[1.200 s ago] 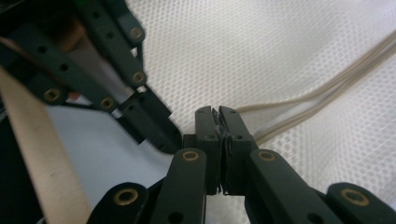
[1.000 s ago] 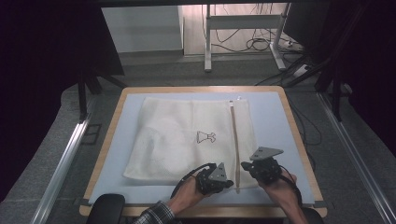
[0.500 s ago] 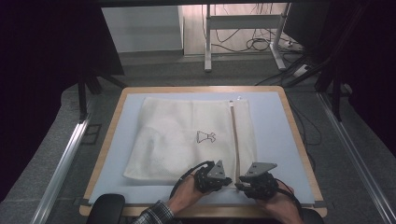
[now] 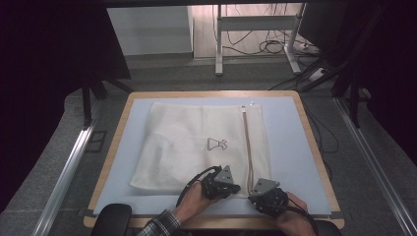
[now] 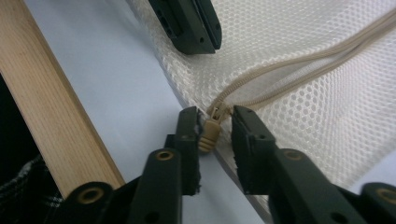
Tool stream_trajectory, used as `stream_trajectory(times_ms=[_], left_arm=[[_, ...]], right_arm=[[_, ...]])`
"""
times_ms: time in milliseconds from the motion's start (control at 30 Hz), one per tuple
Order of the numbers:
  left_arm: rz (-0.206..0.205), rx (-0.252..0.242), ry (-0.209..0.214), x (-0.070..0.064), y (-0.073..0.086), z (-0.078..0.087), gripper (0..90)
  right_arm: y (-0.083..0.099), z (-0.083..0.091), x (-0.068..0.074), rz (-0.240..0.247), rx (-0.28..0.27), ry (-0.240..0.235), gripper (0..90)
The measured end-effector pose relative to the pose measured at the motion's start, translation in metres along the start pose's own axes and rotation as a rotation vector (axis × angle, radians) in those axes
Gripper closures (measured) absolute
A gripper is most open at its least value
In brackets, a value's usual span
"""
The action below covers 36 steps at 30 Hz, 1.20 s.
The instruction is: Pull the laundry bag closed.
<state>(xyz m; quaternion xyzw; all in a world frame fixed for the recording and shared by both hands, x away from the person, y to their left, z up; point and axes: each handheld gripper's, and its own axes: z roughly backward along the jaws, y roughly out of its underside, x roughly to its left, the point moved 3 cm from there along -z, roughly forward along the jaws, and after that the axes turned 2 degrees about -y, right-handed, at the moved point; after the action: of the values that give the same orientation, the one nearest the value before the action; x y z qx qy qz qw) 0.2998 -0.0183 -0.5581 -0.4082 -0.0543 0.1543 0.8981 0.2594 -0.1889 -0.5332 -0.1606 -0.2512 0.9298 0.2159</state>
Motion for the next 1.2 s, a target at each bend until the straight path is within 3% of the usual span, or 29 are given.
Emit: stream_trajectory(times_ms=[133, 333, 400, 500, 667, 767, 1200], left_arm=[[0.002, 0.0, 0.001, 0.0, 0.0, 0.0, 87.7], [-0.015, 0.0, -0.008, -0.002, -0.001, 0.0, 87.5], [-0.008, -0.035, 0.014, -0.008, -0.004, -0.002, 86.5], [-0.054, -0.022, 0.014, -0.015, -0.006, -0.006, 85.8], [-0.059, -0.017, 0.01, -0.017, -0.007, -0.008, 89.5], [-0.085, -0.003, -0.004, -0.018, -0.007, -0.008, 90.0], [-0.095, -0.005, -0.002, -0.018, -0.006, -0.008, 90.0]], right_arm=[[-0.001, 0.007, -0.001, 0.006, -0.036, 0.015, 83.3], [-0.001, 0.007, -0.004, -0.006, -0.05, 0.003, 84.8], [-0.003, 0.006, -0.006, -0.025, -0.07, -0.011, 84.9], [-0.007, 0.005, -0.008, -0.042, -0.097, -0.037, 85.4], [-0.011, 0.002, -0.011, -0.06, -0.097, -0.06, 86.5], [-0.014, 0.0, -0.016, -0.069, -0.093, -0.066, 86.9], [-0.021, -0.004, -0.024, -0.111, -0.085, -0.045, 87.1]])
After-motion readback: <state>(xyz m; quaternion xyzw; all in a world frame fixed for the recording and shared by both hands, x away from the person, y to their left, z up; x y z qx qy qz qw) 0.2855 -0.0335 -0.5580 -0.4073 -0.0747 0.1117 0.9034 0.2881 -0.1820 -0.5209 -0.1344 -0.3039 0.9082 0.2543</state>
